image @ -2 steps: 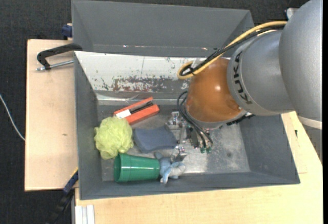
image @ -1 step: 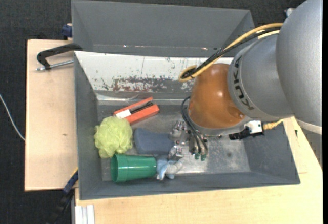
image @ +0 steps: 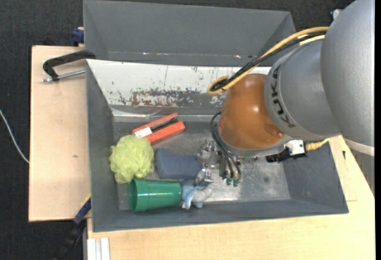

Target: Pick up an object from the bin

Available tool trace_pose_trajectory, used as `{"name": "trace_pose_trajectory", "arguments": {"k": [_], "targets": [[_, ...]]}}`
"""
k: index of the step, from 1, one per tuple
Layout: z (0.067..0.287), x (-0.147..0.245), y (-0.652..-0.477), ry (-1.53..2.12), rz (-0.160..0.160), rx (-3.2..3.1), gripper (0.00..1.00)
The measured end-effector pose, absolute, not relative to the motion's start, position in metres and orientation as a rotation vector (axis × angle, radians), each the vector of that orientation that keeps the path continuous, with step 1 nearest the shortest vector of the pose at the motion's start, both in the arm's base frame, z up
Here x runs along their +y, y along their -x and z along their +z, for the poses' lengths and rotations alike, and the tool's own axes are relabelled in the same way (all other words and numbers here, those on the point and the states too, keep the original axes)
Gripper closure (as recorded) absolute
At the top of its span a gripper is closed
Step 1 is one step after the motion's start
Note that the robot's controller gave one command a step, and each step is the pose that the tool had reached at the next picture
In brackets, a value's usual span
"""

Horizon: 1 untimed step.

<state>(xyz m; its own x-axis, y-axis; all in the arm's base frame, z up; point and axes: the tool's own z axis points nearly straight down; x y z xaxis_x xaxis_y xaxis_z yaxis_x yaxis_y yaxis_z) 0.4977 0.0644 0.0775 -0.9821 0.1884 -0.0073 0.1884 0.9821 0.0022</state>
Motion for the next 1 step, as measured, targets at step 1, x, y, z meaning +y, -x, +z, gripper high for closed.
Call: {"name": "trace_pose_trajectory", "arguments": {"k": [1], "targets": [[0.1048,0.0643,-0.5053,-0.235,0.001,3.13,1.0]]}}
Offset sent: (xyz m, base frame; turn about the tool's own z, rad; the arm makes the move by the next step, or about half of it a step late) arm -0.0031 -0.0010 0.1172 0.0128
